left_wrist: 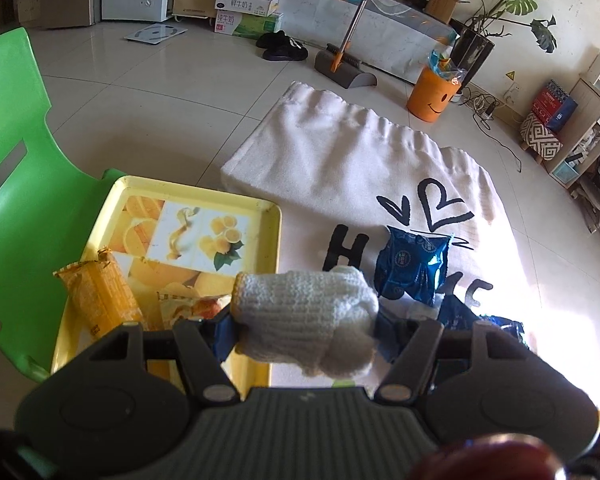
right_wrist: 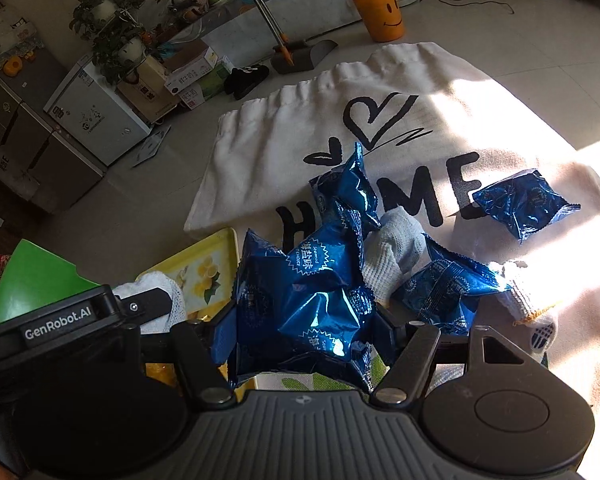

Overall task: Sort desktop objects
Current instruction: 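Lift and carry the glove with the left gripper while the right carries the blue packet to the tray, then open the left gripper over the tray while the right gripper releases the blue packet there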

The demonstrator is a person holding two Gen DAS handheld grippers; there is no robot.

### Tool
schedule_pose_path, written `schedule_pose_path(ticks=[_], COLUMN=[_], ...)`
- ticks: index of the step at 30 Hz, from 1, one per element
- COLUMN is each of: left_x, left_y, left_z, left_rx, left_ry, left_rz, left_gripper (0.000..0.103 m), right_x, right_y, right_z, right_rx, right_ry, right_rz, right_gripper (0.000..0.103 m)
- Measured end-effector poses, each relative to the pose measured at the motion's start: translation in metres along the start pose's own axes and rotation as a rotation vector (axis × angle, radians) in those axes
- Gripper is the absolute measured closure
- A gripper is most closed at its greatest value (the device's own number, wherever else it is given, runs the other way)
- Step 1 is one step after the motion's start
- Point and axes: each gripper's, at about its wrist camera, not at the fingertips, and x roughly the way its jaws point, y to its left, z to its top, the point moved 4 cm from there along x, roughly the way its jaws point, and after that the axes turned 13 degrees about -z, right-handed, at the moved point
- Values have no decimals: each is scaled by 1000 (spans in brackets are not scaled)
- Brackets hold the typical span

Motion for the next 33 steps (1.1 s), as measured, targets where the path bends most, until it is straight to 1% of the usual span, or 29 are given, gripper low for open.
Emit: schedule_pose_path(ticks=[6, 9, 12, 16, 19, 21, 23, 27, 30, 31, 32, 33], left_x=[-13, -21, -20, -10, 5, 16, 25, 35, 38, 37, 35, 33], left_y=[36, 51, 64, 79, 92, 102, 110, 126, 135, 136, 137, 138], left_z=[29, 47, 61, 72, 77, 78, 79, 80, 79, 79, 79, 80], left_rx=[-92, -108, -121, -131, -142, -160, -174, -217, -236, -241, -250, -261], left_ry=[-46, -79, -94, -88, -59, -34, -22, -15, -10, -14, -25, -38], left_rz=[4, 18, 38, 61, 69, 94, 113, 108, 145, 149, 153, 161], left_gripper=[39, 39, 39, 39, 39, 39, 39, 39, 32, 26, 14, 8], right_x=[14, 22, 30, 44, 54, 59, 64, 74, 80, 82, 82, 82], right_y=[36, 49, 60, 75, 88, 96, 102, 115, 123, 124, 125, 126], right_z=[-20, -30, -40, -55, -68, -77, -85, -93, -96, -97, -98, -98], right_rx=[-84, -120, -139, -174, -202, -220, -233, -221, -223, -222, -218, -210], right_ry=[34, 55, 94, 161, 224, 253, 274, 297, 297, 301, 304, 307], right_rz=[61, 83, 117, 161, 205, 225, 239, 287, 298, 298, 299, 305], right_gripper=[35, 35, 35, 35, 35, 35, 35, 35, 33, 31, 31, 30])
